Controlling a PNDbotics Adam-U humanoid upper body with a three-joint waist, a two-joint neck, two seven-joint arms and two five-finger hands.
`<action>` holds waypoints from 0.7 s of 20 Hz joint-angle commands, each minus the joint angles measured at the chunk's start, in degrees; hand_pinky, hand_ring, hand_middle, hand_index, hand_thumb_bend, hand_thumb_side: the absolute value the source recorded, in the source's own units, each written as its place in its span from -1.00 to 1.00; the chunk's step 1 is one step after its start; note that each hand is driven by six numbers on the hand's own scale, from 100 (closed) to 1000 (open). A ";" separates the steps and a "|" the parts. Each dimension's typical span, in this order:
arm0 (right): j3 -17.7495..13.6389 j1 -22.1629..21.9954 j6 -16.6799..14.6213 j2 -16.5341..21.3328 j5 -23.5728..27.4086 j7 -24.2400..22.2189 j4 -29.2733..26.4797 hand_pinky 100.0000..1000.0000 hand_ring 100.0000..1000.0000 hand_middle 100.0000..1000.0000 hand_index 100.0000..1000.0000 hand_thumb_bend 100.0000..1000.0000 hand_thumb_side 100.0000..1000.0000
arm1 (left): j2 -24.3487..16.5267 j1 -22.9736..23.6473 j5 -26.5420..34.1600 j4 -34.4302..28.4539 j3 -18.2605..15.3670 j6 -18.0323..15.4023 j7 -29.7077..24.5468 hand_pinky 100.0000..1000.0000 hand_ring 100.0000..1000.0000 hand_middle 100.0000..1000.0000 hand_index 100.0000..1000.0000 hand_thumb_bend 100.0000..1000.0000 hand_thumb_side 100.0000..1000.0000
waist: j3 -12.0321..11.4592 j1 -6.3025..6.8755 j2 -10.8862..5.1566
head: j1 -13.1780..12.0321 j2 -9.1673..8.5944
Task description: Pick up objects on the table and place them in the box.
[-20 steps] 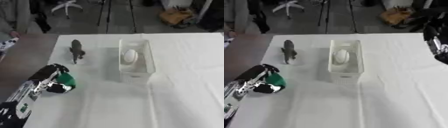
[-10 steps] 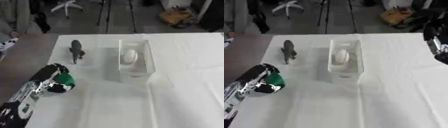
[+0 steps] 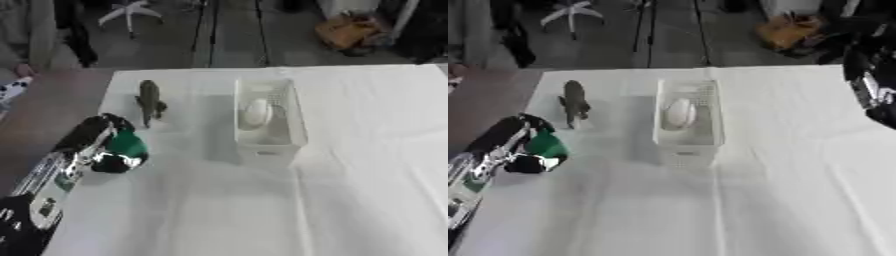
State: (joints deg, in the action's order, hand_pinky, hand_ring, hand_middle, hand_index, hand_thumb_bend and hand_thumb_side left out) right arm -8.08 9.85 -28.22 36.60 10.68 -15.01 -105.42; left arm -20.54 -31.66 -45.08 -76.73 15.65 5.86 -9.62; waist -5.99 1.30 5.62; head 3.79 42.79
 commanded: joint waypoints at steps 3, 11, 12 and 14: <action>-0.35 0.73 -0.05 1.42 0.50 0.12 -1.29 0.20 0.42 0.52 0.76 -1.00 -0.05 | 0.73 -4.21 3.03 -3.20 -0.53 1.09 1.31 -0.71 -0.50 -0.18 0.17 -0.32 -0.60 | 0.19 -0.30 -1.83 | -0.03 -0.10; 0.56 1.55 -0.05 0.83 1.16 -0.64 -1.34 0.20 0.42 0.52 0.76 -1.00 -0.04 | 6.51 -11.58 3.80 2.89 2.47 -2.73 5.19 -0.69 -0.48 -0.14 0.21 -0.11 -0.47 | 1.08 -0.91 -2.01 | -0.43 -0.23; 0.73 1.76 -0.08 0.73 1.31 -0.81 -1.40 0.20 0.42 0.52 0.76 -1.00 -0.04 | 7.58 -12.65 3.45 4.12 2.59 -3.32 5.93 -0.69 -0.48 -0.14 0.21 -0.11 -0.47 | 1.28 -1.06 -2.00 | -0.49 -0.33; 0.92 2.14 -0.08 0.57 1.62 -0.99 -1.47 0.20 0.42 0.52 0.76 -1.00 -0.05 | 9.54 -14.38 3.00 6.36 2.63 -4.42 8.24 -0.68 -0.47 -0.14 0.22 -0.12 -0.45 | 1.72 -1.26 -2.00 | -0.71 -0.47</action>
State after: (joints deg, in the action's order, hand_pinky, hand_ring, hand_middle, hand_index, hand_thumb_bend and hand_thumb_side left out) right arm -6.99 11.16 -28.19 36.29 11.51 -15.69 -105.44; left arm -11.57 -44.55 -41.77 -70.88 18.37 2.12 -2.51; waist -4.19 1.03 5.28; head 3.28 42.76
